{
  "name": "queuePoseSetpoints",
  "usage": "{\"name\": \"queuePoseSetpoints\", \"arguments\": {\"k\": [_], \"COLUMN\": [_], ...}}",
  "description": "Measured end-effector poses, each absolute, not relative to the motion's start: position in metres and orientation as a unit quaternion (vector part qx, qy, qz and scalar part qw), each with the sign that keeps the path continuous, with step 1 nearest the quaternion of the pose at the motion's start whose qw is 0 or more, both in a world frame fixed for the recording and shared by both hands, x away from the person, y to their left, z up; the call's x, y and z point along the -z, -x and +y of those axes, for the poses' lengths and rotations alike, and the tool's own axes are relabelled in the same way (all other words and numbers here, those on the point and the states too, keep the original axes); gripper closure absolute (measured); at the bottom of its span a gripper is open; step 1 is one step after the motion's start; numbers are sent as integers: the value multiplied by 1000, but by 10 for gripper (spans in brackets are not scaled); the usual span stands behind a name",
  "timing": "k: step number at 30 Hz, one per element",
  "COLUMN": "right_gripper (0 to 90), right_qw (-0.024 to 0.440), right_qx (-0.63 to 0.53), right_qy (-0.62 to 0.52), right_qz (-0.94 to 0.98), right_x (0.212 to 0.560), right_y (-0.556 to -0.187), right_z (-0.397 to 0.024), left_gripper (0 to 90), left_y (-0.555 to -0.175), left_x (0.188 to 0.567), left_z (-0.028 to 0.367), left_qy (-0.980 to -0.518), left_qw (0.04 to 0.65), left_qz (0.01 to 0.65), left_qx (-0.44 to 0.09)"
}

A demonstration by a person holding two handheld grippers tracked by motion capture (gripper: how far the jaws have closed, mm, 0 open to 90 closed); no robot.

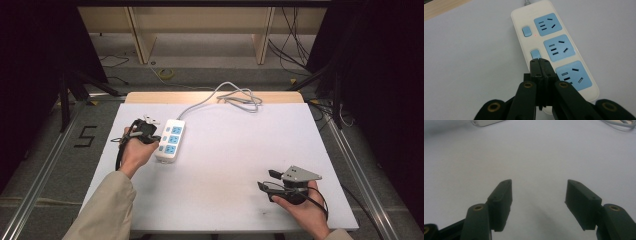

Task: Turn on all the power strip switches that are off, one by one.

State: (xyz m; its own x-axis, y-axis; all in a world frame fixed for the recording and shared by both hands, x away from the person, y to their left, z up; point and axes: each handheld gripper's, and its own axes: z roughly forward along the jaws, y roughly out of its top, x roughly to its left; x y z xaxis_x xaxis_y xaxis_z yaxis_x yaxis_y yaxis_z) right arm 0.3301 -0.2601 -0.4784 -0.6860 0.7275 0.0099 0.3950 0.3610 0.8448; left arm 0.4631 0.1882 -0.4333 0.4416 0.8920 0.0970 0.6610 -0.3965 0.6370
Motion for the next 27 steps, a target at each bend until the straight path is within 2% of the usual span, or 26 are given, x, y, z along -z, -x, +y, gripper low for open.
{"name": "queuePoseSetpoints", "arguments": {"k": [27], "right_gripper": [392], "right_qw": [187], "right_qx": [-444], "right_qy": [-348], "right_qz": [805], "right_x": [478], "right_y": [-330], "right_z": [-260], "left_gripper": [898], "left_y": [-463], "left_x": [446], "left_z": [182], "left_qy": [-818], "left_qw": [249], "left_qz": [484], "left_qx": [-189]}}
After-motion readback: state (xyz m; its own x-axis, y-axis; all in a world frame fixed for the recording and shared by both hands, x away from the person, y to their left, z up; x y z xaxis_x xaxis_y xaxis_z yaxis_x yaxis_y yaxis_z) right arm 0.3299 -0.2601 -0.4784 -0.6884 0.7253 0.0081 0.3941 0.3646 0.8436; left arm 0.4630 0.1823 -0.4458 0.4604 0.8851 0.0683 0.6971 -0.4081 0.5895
